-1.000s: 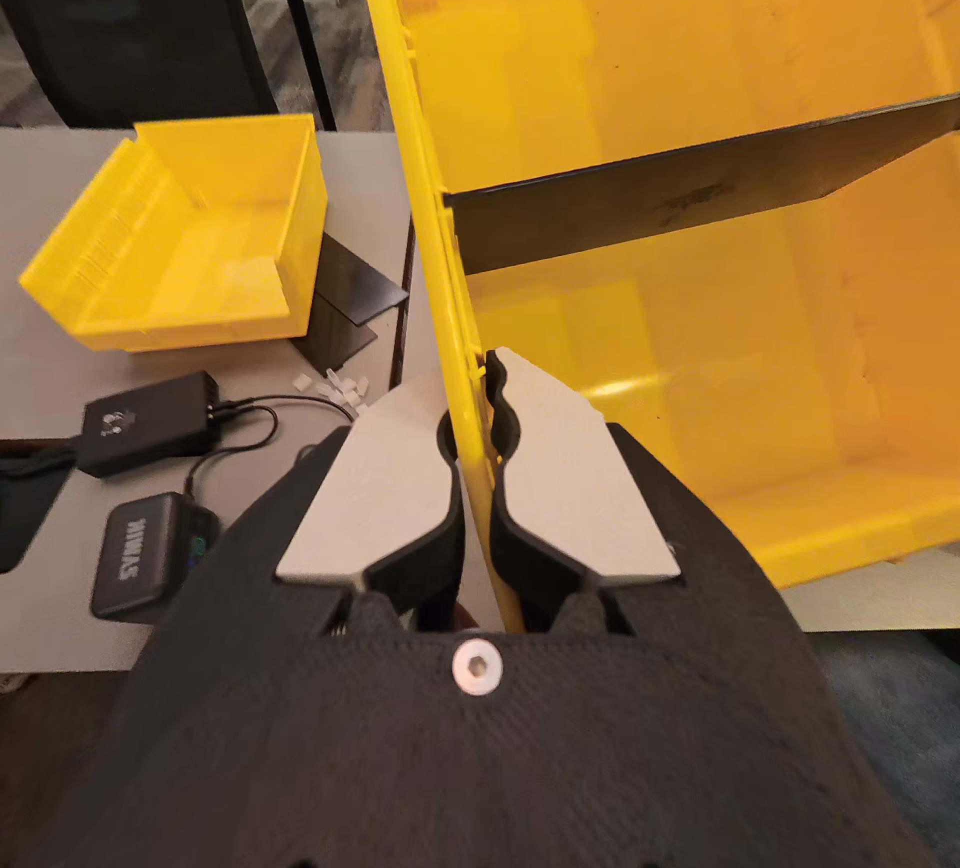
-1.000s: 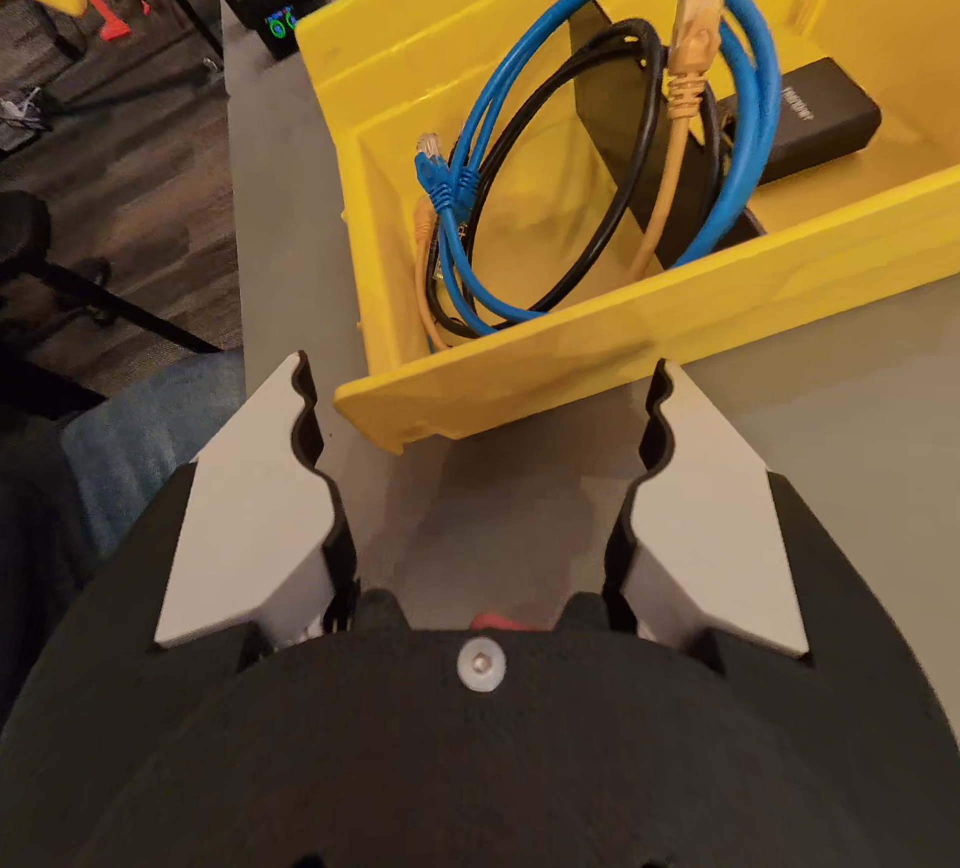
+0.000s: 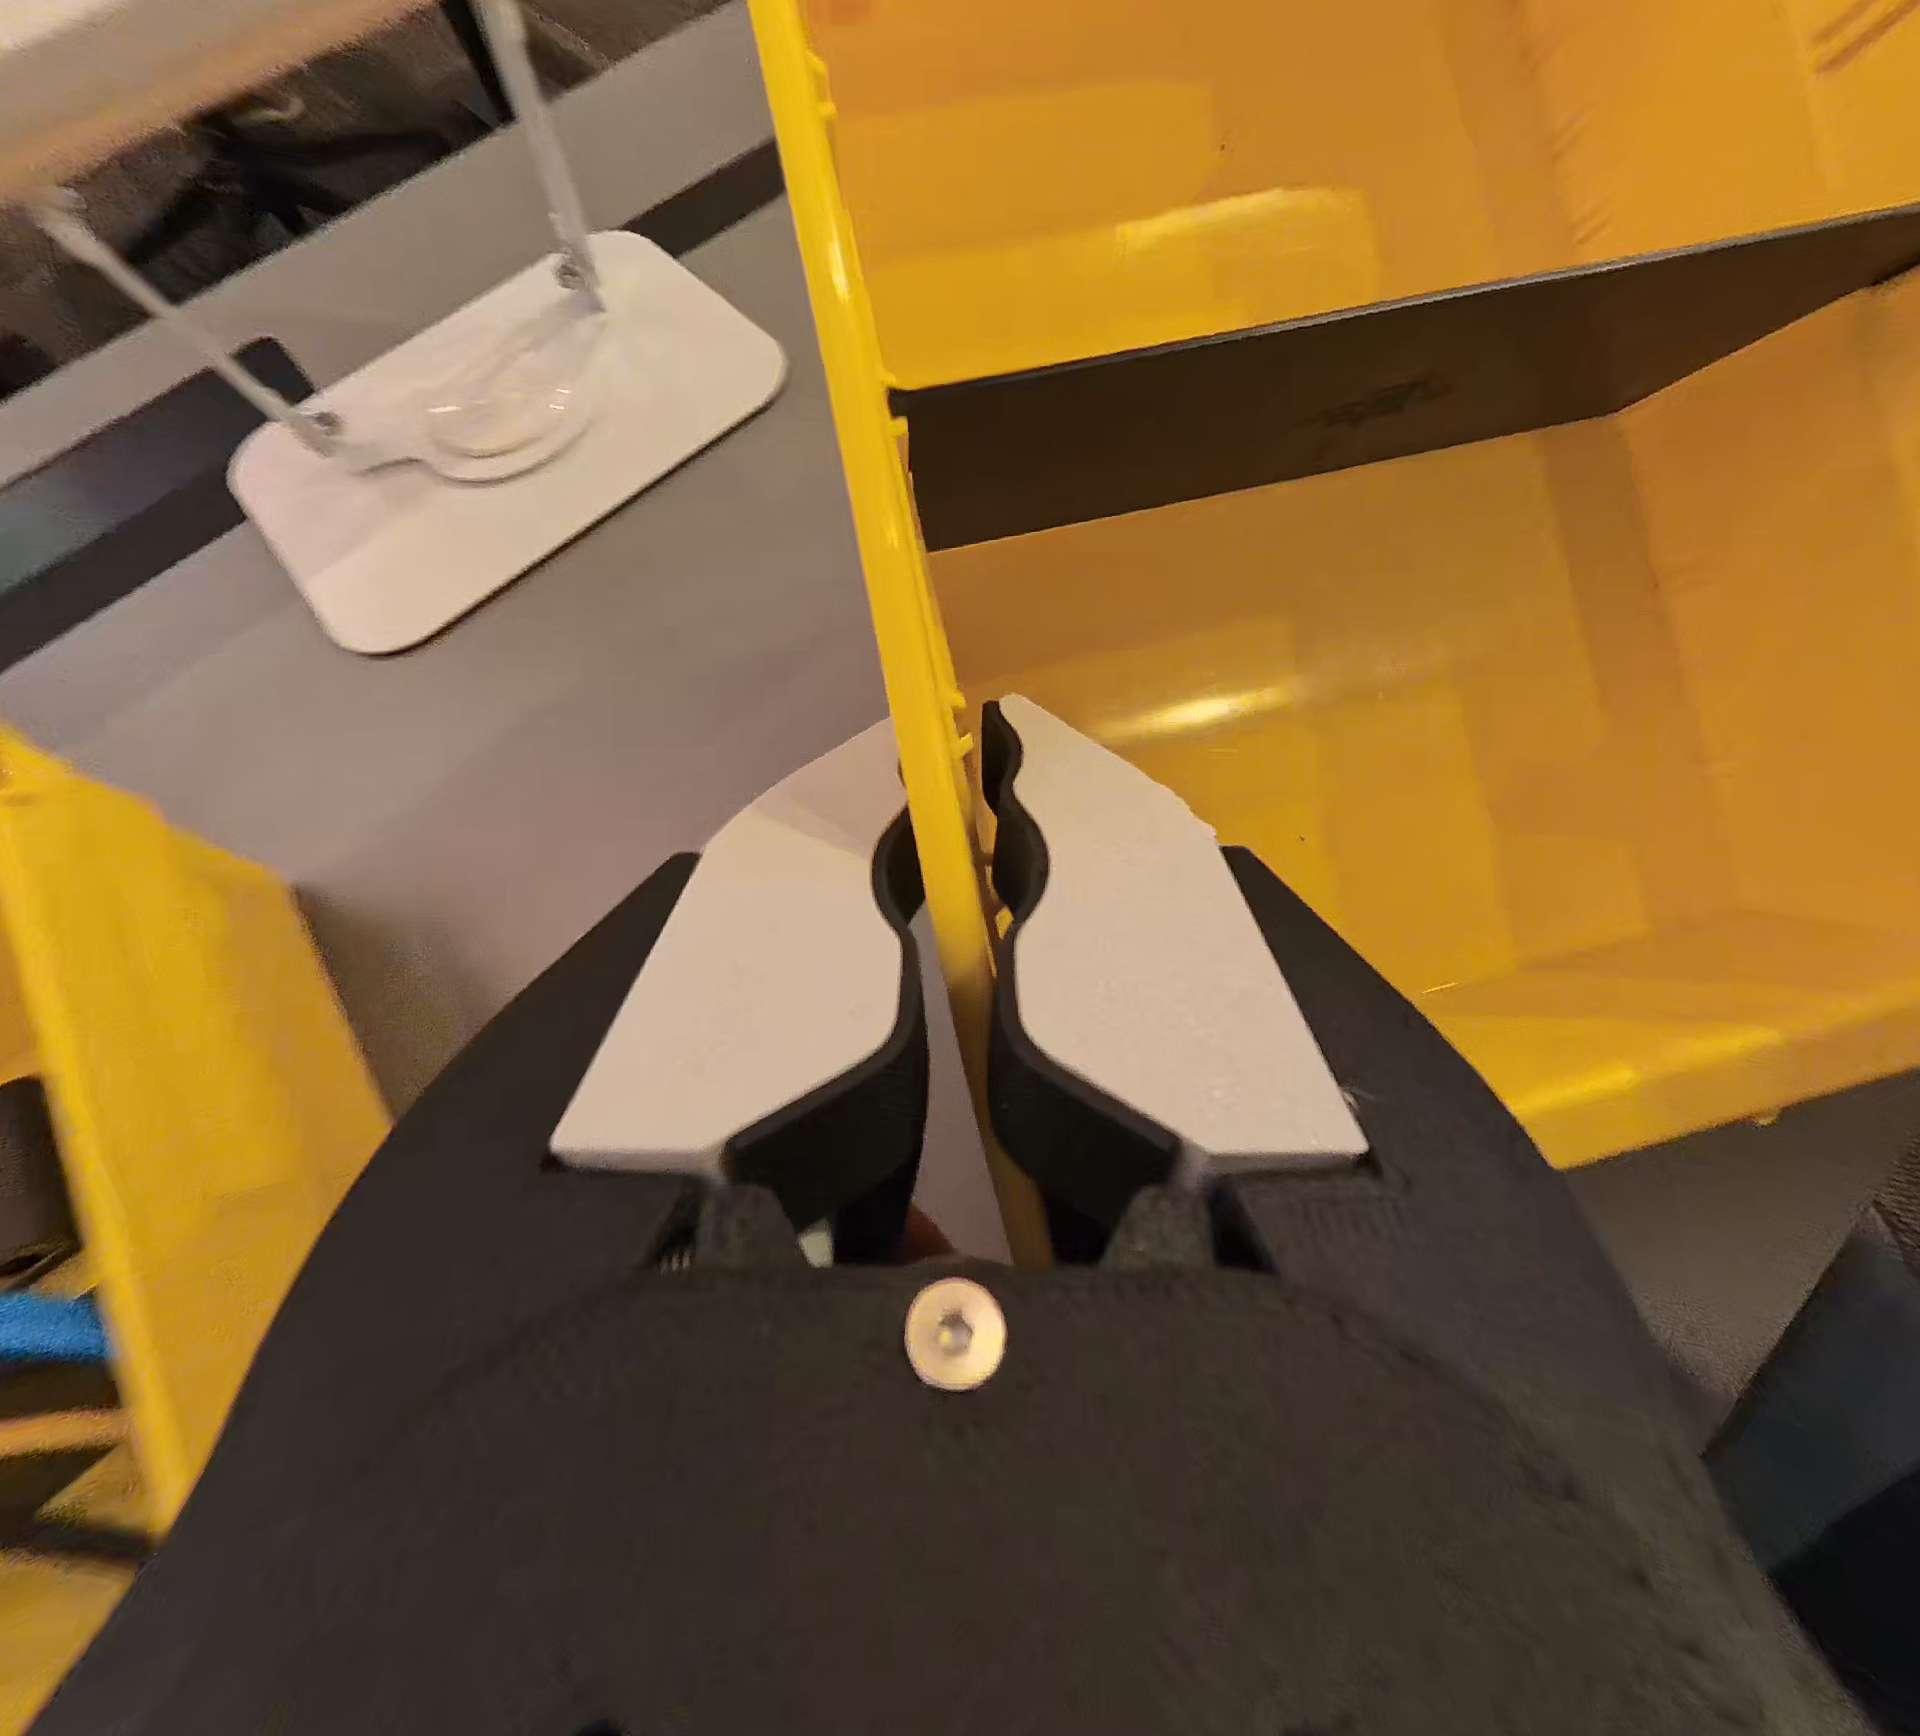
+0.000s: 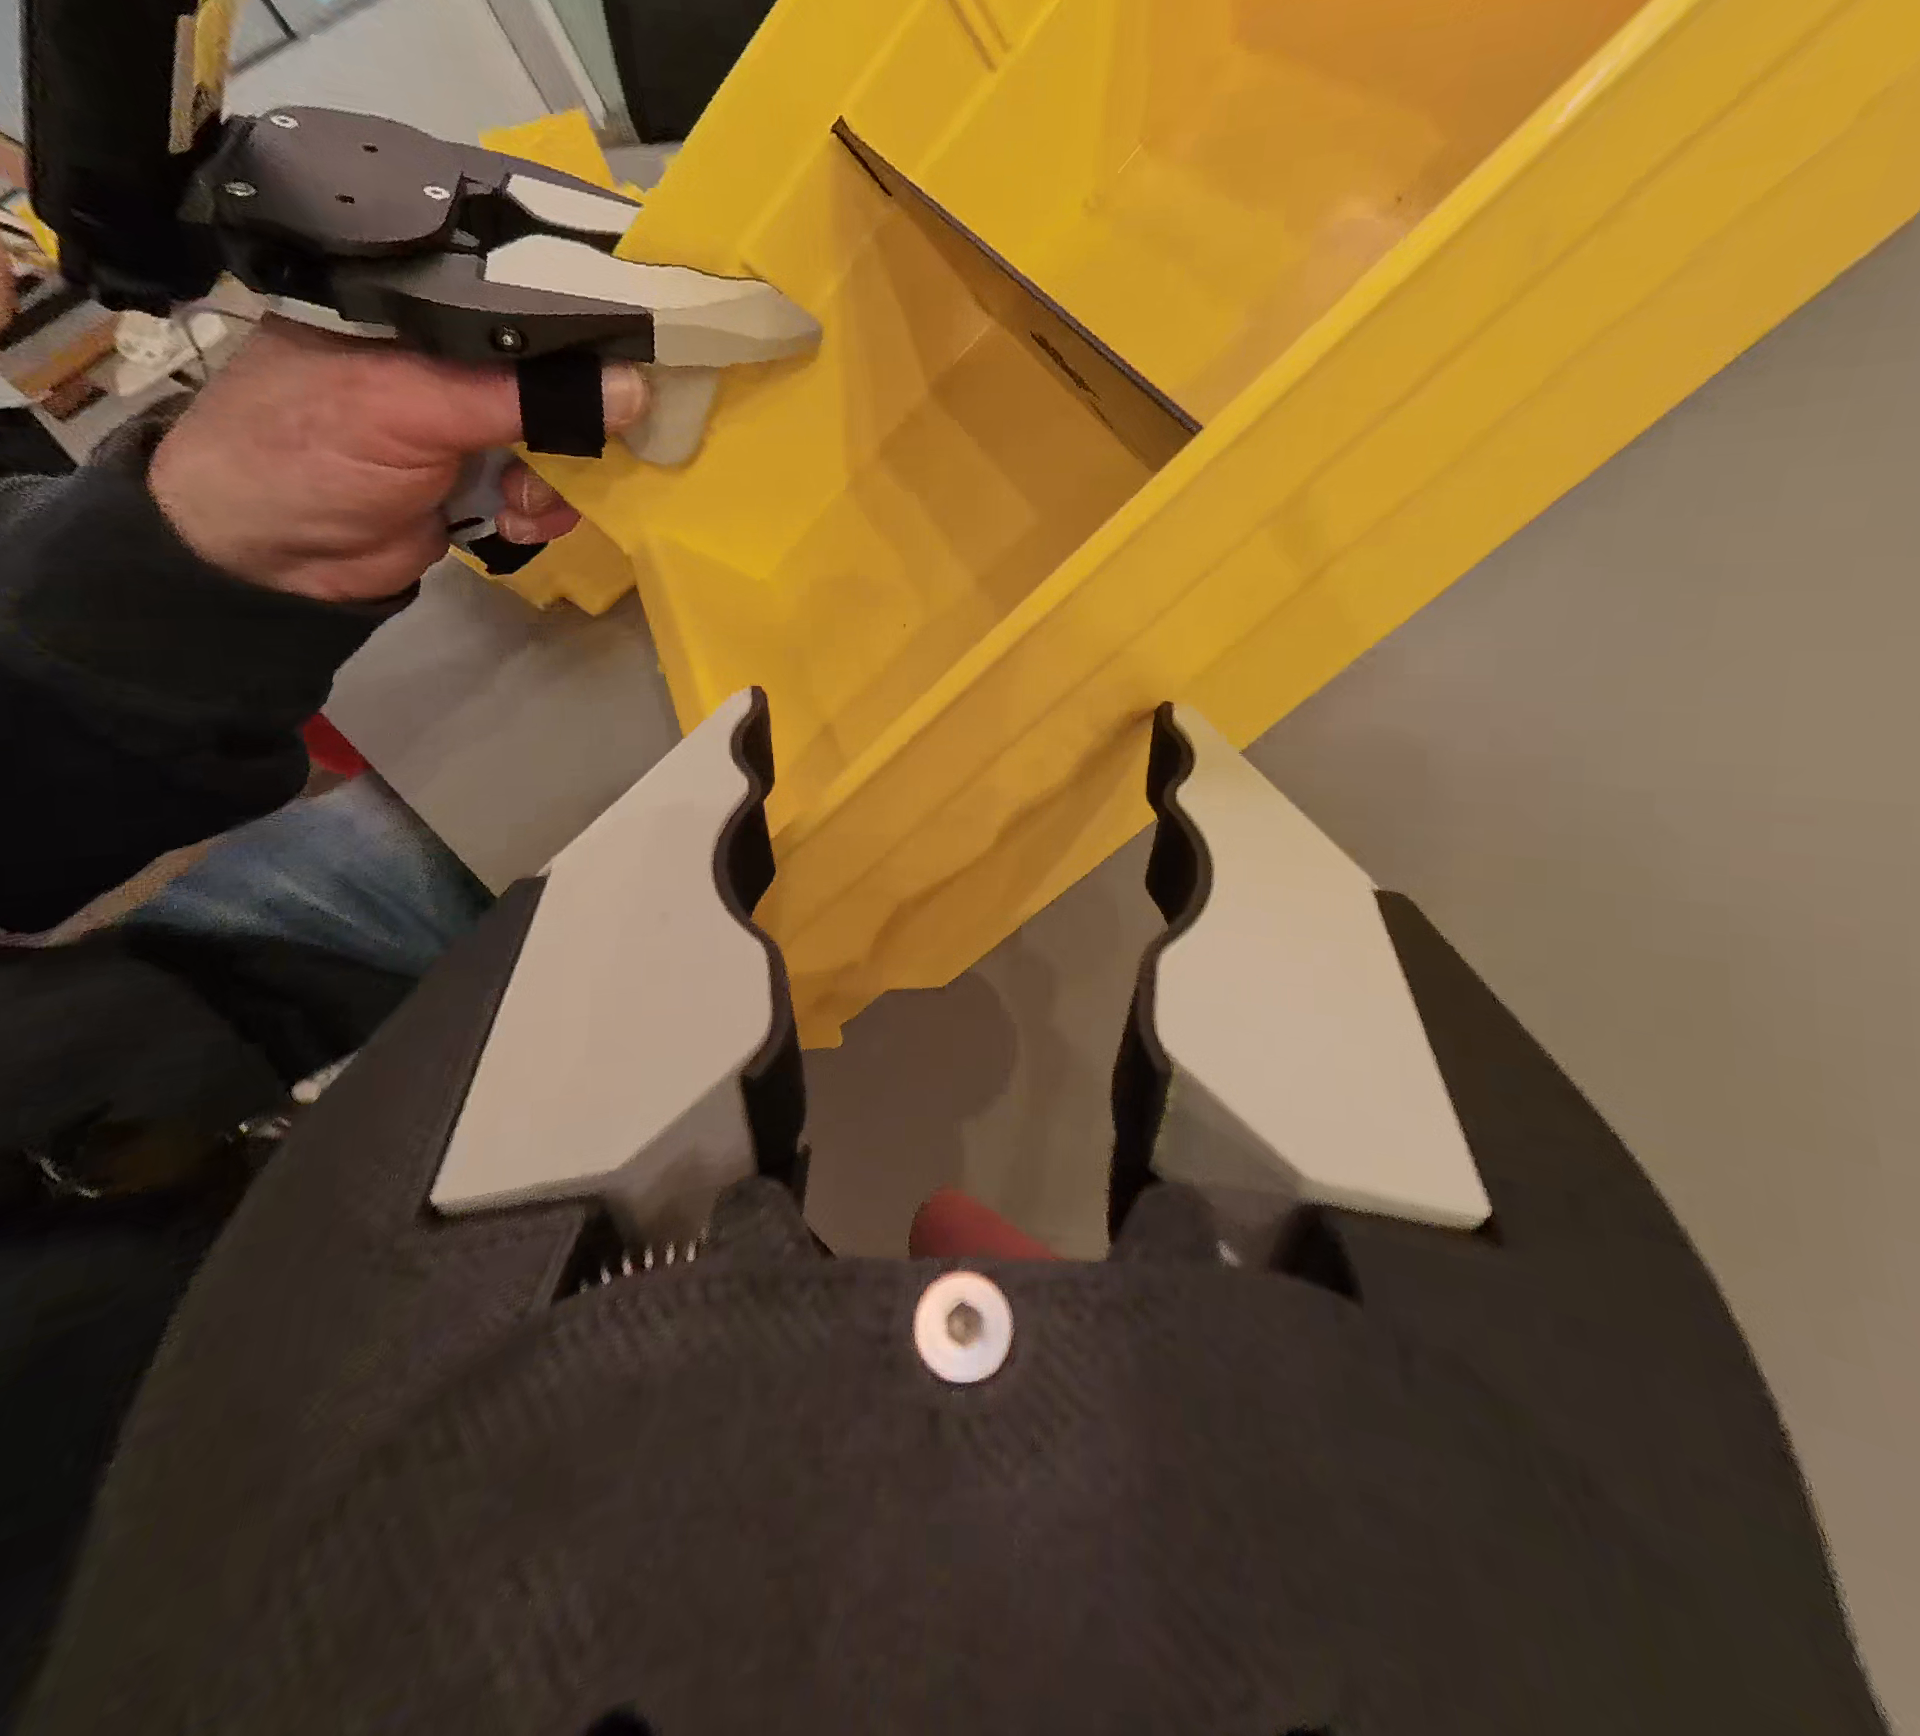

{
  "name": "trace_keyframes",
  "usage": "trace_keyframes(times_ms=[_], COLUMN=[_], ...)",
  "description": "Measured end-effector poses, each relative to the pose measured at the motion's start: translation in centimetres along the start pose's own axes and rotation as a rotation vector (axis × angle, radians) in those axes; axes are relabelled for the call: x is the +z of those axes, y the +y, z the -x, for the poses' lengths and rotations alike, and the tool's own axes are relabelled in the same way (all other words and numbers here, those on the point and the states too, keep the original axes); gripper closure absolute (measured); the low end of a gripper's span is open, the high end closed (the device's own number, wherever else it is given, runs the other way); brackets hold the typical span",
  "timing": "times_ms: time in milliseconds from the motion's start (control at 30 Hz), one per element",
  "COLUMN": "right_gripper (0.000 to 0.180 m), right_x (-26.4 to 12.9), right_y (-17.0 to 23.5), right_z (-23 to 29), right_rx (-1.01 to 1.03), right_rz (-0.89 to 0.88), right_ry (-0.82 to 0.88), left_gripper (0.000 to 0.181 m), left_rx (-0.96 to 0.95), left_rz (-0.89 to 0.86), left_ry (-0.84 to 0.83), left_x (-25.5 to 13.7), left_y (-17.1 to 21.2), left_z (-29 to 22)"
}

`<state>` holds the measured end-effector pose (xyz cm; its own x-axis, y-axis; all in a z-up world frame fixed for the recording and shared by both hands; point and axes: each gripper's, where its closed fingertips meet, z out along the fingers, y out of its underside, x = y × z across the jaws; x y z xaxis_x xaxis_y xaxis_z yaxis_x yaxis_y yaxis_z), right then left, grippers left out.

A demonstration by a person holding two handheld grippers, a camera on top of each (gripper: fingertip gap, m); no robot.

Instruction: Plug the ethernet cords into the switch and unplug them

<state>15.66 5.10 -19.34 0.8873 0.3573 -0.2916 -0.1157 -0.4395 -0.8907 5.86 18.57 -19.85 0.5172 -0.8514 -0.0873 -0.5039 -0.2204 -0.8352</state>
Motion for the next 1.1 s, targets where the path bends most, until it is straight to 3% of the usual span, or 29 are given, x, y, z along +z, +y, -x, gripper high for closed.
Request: trace_keyframes(times_ms=[300, 400, 667, 800, 867, 967, 1100], right_gripper=[0.109, 0.124, 0.125, 0.119, 0.104, 0.066, 0.066], right_x=[-2.3, -3.0, -3.5, -3.6, -3.5, -3.4, -3.0], right_y=[4.8, 4.2, 3.6, 3.2, 3.2, 3.4, 3.3], right_z=[-5.2, -6.7, -9.9, -10.4, -10.3, -10.3, -8.1], right_rx=[0.037, -0.008, -0.254, -0.324, -0.326, -0.292, -0.269], right_rz=[0.246, 0.240, 0.378, 0.414, 0.429, 0.437, 0.409], right_ry=[0.031, 0.107, 0.354, 0.413, 0.406, 0.397, 0.320], left_gripper=[0.164, 0.151, 0.137, 0.127, 0.126, 0.128, 0.127], left_rx=[-0.094, -0.106, -0.086, -0.040, 0.008, 0.026, -0.059], left_rz=[0.100, 0.135, 0.084, 0.050, 0.027, -0.022, -0.007], left_ry=[0.128, 0.189, 0.198, 0.165, 0.101, -0.090, -0.344], left_x=[5.8, 6.1, 5.1, 2.5, -0.2, -5.5, -13.2], left_y=[3.3, 3.9, 3.5, 2.3, 1.7, 1.6, 4.7], left_z=[-5.2, -6.6, -6.6, -5.1, -2.9, 3.9, 14.4])
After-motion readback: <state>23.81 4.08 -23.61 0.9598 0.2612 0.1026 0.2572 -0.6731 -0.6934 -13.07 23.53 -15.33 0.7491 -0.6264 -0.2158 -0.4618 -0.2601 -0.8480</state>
